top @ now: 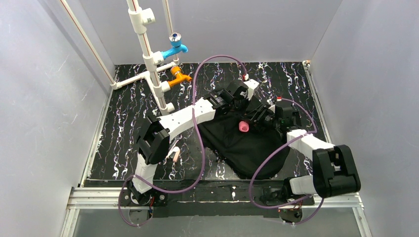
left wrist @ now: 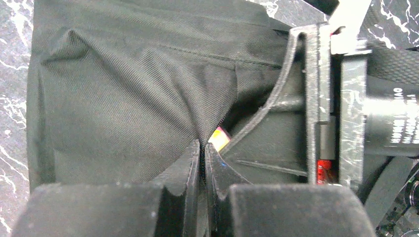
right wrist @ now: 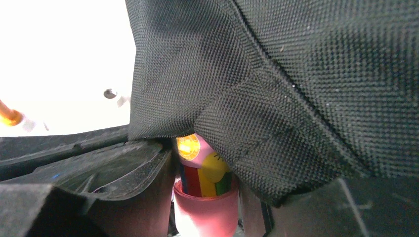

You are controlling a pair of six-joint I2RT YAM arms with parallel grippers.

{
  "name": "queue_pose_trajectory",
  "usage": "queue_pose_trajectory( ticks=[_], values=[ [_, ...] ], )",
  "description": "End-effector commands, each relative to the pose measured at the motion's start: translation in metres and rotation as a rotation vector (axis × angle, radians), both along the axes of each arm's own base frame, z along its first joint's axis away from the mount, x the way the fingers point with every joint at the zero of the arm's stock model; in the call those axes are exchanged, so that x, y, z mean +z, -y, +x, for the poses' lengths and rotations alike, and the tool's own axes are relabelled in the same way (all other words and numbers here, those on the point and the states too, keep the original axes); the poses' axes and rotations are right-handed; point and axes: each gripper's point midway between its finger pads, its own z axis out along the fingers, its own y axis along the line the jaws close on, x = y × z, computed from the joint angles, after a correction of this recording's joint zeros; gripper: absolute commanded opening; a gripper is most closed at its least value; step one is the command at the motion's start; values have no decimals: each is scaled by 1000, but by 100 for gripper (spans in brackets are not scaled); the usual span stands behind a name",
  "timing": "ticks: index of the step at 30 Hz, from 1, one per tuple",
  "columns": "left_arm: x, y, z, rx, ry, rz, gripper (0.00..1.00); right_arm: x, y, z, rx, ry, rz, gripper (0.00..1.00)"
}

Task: Pack the student bag
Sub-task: Place the personal item in the student bag.

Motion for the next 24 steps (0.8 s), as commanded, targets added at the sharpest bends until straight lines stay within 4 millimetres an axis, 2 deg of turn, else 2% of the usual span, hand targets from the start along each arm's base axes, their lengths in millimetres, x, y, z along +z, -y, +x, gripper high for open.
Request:
queue_pose_trajectory(
  ticks=[1, 2, 5, 7, 9, 12, 15, 17, 20, 24],
  values=[
    [64, 8, -22, -59, 11, -149, 0, 19, -2, 36, 52, 242, -54, 52],
    [63, 7, -21, -54, 10, -149, 0, 23, -4, 30, 74, 263, -46, 56],
    [61, 4, -16, -40, 0, -149, 0, 24, 3, 17, 119, 299, -145, 78],
    [58, 2, -14, -34, -8, -148, 0, 14, 13, 3, 189, 255, -262, 88],
    [54, 0, -12, -30, -18, -147, 0, 16, 17, -7, 246, 253, -319, 92],
    [51, -1, -10, -21, -36, -155, 0, 19, 23, -18, 286, 273, -370, 92],
    [51, 0, -10, -24, -38, -159, 0, 15, 25, -27, 312, 275, -383, 90],
    [51, 1, -11, -29, -43, -161, 0, 15, 25, -32, 339, 291, -389, 83],
    [51, 3, -11, -33, -50, -168, 0, 15, 27, -37, 333, 323, -397, 66],
    [49, 7, -13, -42, -68, -176, 0, 13, 29, -39, 324, 347, -408, 61]
  ],
)
